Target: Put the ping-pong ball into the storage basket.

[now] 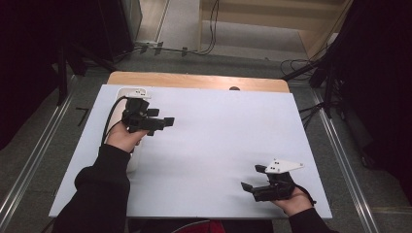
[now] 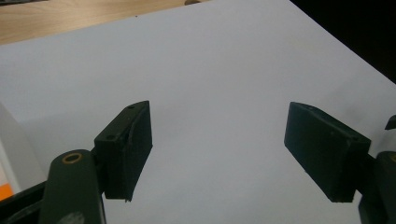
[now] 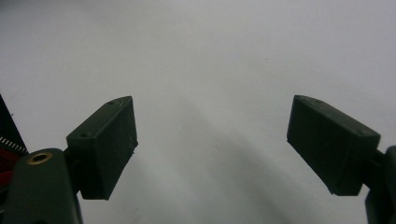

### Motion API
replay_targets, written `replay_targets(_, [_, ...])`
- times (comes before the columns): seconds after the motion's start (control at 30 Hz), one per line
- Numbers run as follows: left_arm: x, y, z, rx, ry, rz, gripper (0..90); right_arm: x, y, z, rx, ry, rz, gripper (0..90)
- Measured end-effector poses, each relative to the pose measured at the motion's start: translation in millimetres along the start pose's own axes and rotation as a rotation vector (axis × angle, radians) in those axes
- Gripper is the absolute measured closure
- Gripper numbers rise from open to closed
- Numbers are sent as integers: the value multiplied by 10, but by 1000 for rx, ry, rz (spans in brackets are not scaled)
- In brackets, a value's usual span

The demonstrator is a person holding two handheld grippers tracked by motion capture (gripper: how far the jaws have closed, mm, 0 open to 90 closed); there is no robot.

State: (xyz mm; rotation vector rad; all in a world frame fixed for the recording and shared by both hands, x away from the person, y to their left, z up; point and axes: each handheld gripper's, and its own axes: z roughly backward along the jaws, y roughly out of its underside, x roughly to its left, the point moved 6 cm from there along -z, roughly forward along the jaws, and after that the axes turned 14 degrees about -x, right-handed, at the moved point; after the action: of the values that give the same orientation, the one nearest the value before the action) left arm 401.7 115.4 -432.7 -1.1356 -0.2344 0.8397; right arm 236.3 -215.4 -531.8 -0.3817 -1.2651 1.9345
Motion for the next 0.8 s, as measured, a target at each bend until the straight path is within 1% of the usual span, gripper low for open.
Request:
replay_targets(0.07, [-37,23,-2,-1,-1,-7,239,-1,0,3,-1,1,-2,147])
replay_targets(0.1, [-51,35,-4,-4,6,-12,239,-3,0,3,-1,1,-2,147])
replay_targets(0.13, [-69,49,-2,3,14,-9,239,-2,1,3,0,2,-4,147])
replay_targets(0.3, [-147,127,-5,17,27,-29,239,-3,1,4,1,2,-4,147])
replay_targets(0.47, [-225,189,6,12,57,-40,239,-4,2,1,1,2,-5,147])
replay_targets(0.57, [-261,221,20,9,63,-55,239,-3,2,2,1,1,-4,147])
replay_targets(0.8, [-311,311,39,13,69,-75,239,-3,4,3,3,2,-3,147])
